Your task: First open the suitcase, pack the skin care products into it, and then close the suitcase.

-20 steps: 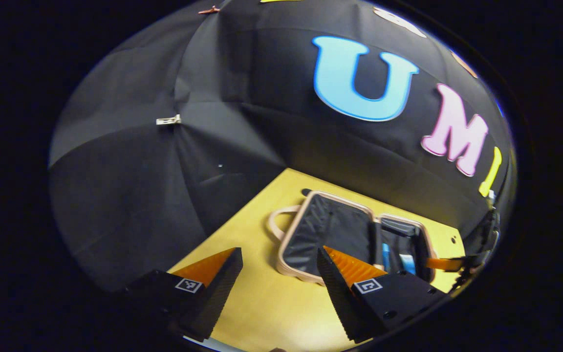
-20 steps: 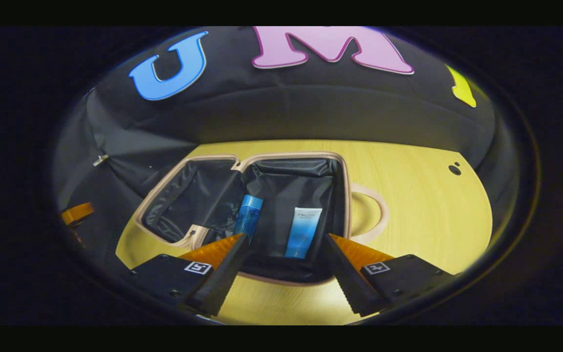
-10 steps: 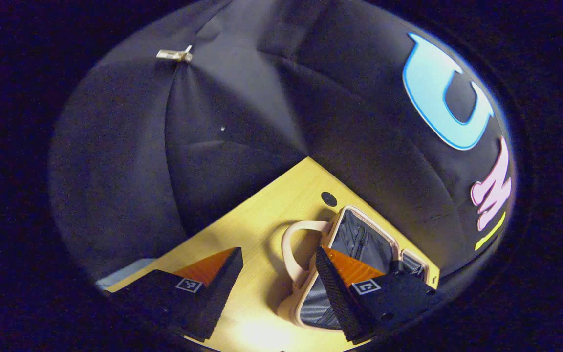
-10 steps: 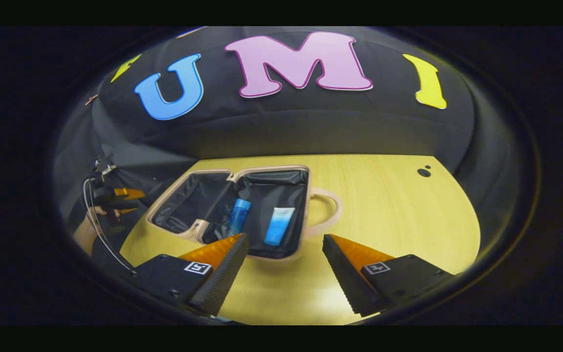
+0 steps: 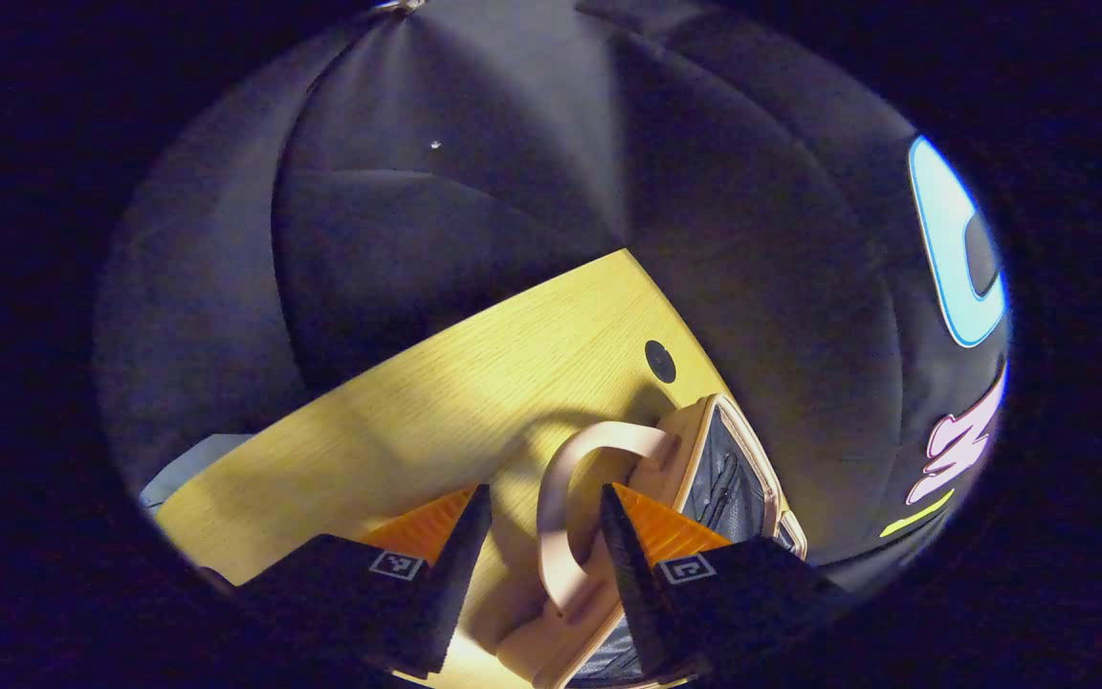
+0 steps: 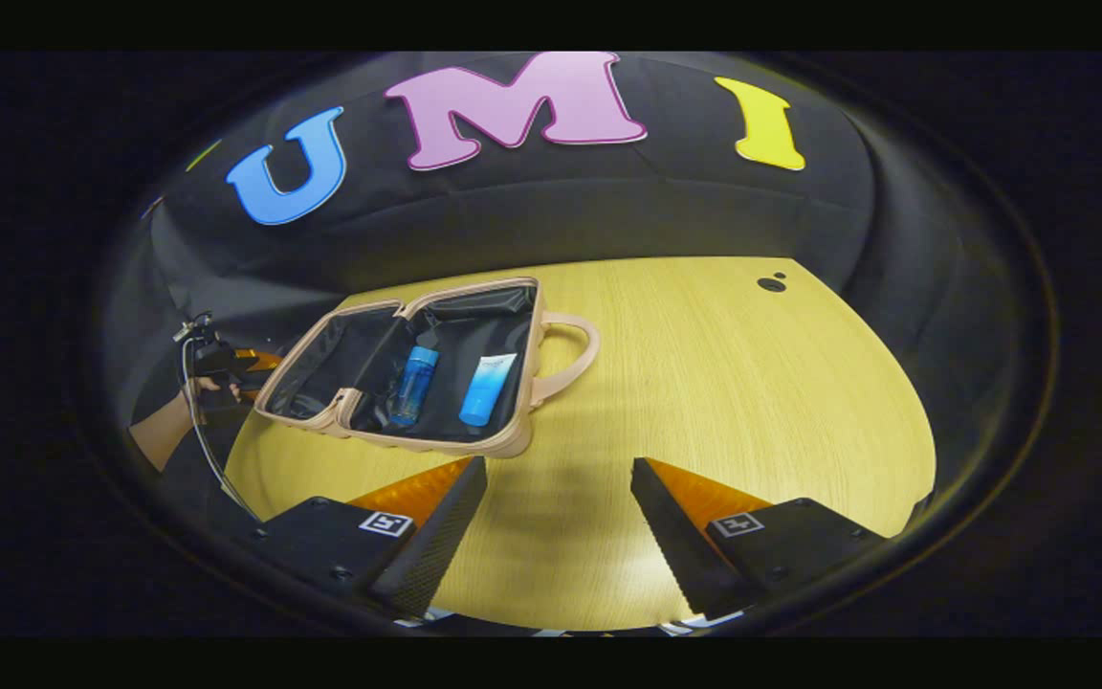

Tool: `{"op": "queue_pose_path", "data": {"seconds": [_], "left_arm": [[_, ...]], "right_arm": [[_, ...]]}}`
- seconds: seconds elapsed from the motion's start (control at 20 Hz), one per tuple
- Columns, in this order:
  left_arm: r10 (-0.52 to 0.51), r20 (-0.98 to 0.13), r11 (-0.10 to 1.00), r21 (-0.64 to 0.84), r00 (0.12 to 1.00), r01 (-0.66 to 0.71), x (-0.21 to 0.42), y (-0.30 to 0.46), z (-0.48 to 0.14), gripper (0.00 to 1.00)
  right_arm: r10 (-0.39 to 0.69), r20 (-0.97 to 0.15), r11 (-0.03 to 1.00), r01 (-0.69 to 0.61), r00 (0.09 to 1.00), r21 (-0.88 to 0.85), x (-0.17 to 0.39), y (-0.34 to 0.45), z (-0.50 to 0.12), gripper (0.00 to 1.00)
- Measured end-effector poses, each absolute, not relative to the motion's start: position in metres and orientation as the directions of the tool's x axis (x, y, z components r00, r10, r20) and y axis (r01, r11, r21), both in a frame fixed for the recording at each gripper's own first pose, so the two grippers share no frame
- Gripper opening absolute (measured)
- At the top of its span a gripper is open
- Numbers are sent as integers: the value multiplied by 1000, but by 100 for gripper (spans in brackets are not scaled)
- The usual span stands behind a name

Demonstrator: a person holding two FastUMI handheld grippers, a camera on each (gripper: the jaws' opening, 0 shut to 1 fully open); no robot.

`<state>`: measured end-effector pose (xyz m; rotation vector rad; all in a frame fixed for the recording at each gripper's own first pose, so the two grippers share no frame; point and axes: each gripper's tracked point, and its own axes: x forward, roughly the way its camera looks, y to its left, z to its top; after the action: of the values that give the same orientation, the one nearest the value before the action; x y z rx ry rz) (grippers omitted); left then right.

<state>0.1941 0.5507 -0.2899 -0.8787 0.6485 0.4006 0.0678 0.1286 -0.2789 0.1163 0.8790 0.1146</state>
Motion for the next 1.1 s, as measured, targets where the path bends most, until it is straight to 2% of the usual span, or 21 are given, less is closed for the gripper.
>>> {"op": "queue_pose_path", "data": {"seconds": [0.05, 0.2, 0.4, 0.65, 0.9, 1.1], "left_arm": [[62, -669, 572, -584, 740, -576, 196, 550, -293, 66], [98, -650, 506, -619, 753, -600, 193, 552, -289, 14], [142, -627, 589, -568, 766, -575, 187, 552, -258, 11], [193, -557, 726, -473, 808, -499, 173, 519, -152, 7], [155, -457, 812, -447, 876, -376, 176, 419, -50, 7], [91, -402, 885, -386, 911, -259, 199, 315, -12, 8]], "right_arm": [[143, -758, 989, -55, 636, 140, 66, 124, -277, 96], [177, -782, 982, -50, 598, 184, 56, 128, -282, 96], [189, -785, 976, -29, 590, 214, 56, 125, -278, 96], [175, -744, 974, -1, 645, 228, 73, 112, -254, 96], [211, -711, 954, 16, 671, 298, 83, 109, -229, 96], [203, -673, 953, 13, 711, 302, 90, 95, -214, 96]]}}
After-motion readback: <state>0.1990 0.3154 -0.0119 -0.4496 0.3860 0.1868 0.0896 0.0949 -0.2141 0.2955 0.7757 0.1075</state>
